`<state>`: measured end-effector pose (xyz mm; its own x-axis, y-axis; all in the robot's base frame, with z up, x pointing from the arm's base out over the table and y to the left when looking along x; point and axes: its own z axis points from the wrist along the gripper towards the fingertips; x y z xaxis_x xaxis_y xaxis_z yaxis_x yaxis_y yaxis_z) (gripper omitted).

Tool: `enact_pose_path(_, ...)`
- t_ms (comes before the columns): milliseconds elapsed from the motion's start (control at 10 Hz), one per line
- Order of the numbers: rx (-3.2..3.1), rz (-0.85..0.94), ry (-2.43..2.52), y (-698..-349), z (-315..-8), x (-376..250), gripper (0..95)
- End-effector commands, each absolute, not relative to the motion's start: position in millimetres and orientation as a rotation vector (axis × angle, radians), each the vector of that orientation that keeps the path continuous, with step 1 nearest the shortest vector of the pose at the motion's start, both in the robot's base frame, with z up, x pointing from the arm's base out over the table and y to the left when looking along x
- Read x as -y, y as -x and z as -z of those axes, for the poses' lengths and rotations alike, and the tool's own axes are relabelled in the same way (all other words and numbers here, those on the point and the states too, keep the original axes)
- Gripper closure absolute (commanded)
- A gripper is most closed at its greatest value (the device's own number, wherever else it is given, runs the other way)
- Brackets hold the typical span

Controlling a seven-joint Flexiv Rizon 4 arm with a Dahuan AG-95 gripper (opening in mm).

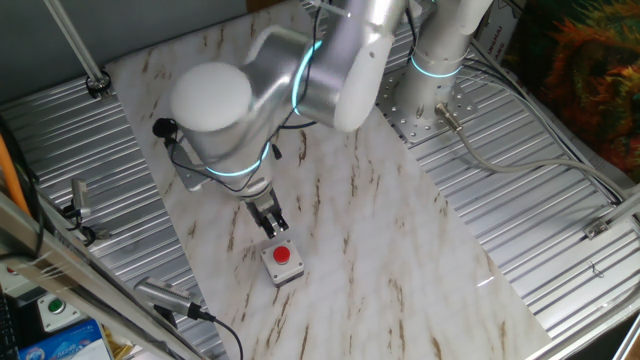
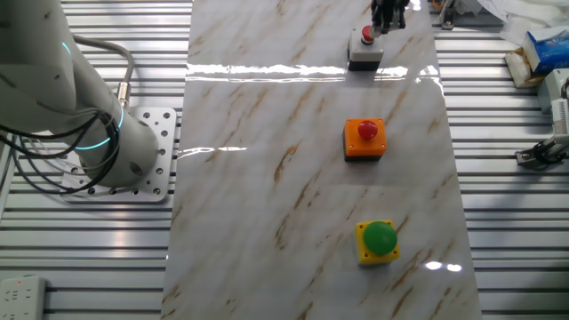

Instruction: Press three buttons from left to right in sequence

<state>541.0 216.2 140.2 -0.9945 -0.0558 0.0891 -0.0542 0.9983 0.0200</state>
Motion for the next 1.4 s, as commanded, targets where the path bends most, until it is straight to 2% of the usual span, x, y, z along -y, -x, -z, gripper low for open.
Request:
enact_pose_path(100,3.047,0.025,-0.072,-544,-135,-230,95.0)
enact_pose_path(500,3.047,0.033,-0.049,-547,-125,-252,95.0)
enact_pose_path(1400,3.069,0.07,0.003,-543,-115,-252,95.0)
